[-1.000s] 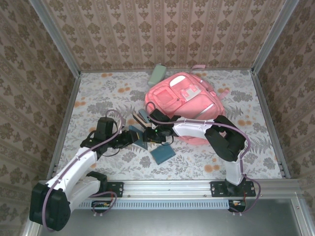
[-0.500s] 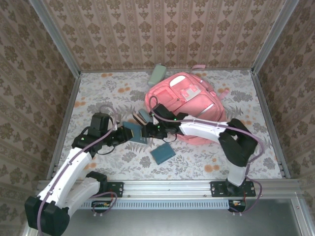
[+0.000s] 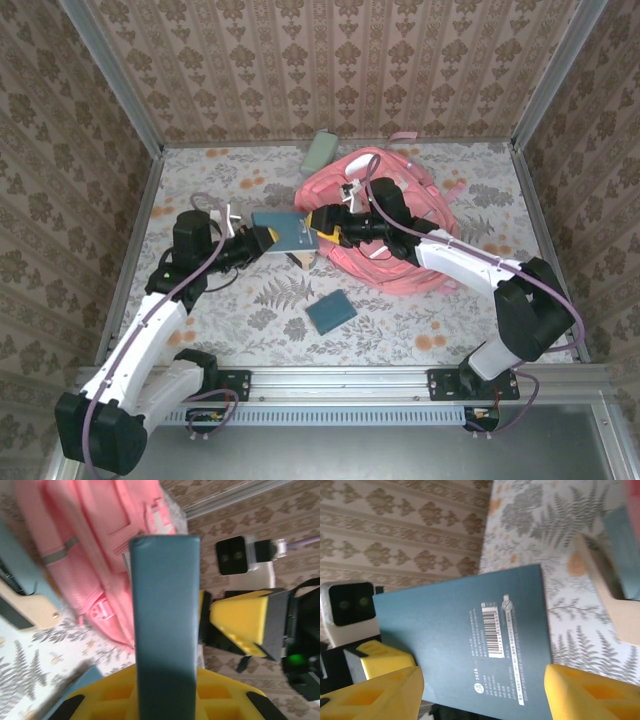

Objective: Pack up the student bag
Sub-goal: Pass the book.

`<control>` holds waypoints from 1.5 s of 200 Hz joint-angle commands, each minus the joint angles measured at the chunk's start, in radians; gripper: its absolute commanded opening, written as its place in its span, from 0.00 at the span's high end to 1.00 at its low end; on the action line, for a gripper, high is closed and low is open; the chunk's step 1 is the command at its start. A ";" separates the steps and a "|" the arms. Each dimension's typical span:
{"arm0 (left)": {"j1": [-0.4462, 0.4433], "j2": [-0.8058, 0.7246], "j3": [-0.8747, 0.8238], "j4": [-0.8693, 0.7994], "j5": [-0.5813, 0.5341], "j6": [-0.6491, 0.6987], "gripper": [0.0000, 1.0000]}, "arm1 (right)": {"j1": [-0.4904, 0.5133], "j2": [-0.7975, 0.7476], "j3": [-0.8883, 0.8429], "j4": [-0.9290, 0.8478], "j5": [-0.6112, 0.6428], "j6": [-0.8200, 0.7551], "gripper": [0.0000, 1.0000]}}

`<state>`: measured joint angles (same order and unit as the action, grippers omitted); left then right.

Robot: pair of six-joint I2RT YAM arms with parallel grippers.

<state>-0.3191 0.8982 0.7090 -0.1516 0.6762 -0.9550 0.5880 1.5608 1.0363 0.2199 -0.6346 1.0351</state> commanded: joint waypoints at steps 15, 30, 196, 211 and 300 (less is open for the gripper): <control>0.002 0.001 -0.002 0.216 0.075 -0.112 1.00 | -0.008 0.062 -0.013 0.211 -0.136 0.132 0.34; -0.001 0.004 0.002 0.232 0.083 -0.120 1.00 | -0.011 0.075 -0.020 0.265 -0.151 0.162 0.34; -0.034 0.021 0.063 0.190 0.070 -0.077 1.00 | -0.088 -0.022 -0.052 -0.060 0.031 -0.016 0.31; -0.044 0.024 0.062 0.200 0.069 -0.077 1.00 | -0.088 -0.004 -0.055 0.018 -0.039 0.018 0.31; -0.058 0.054 0.043 0.296 0.076 -0.118 1.00 | -0.087 0.077 -0.101 0.542 -0.256 0.318 0.32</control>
<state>-0.3672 0.9527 0.7307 0.0536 0.7197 -1.0557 0.4980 1.6287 0.9401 0.6186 -0.8177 1.2846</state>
